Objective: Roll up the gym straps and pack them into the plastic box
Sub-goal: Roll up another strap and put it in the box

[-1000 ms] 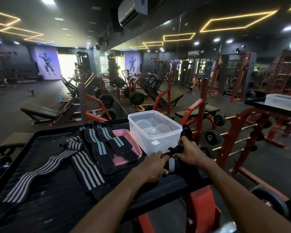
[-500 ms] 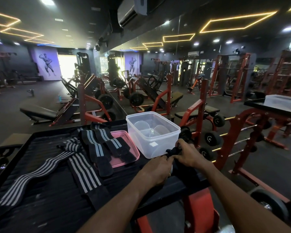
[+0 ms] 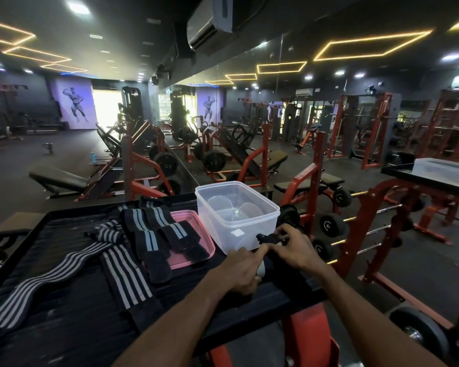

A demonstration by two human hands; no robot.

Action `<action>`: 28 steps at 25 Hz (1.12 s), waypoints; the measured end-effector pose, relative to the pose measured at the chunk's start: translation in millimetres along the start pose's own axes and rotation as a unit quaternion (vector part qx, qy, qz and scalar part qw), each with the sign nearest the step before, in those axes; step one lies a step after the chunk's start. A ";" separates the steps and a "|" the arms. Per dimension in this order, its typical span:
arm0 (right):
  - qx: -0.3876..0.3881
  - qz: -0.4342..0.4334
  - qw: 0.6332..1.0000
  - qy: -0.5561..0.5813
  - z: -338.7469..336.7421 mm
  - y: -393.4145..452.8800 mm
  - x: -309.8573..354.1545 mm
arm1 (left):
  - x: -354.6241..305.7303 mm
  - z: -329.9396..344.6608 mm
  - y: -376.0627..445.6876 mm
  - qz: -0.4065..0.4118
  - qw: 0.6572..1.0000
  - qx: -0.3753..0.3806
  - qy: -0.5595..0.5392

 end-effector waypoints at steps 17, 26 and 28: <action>-0.021 0.133 0.919 0.371 -21.6 33.3 33.5 | 43.4 -66.2 12.9 -0.121 0.946 -0.230 -0.194; 0.067 0.167 0.894 0.410 23.5 73.5 107.8 | 112.1 -50.7 20.9 -0.293 0.897 -0.237 -0.232; 0.075 0.168 0.905 0.383 41.7 87.0 112.2 | 116.2 -45.6 23.3 -0.316 0.875 -0.250 -0.268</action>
Point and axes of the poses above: each hand's wrist, its own y-axis towards the middle knuckle, its own z-axis out of the palm, x = y × z, the point moved 5 cm from there along y, towards the middle knuckle, and after that the axes turned 9 degrees about -x, right-handed, at the moved point
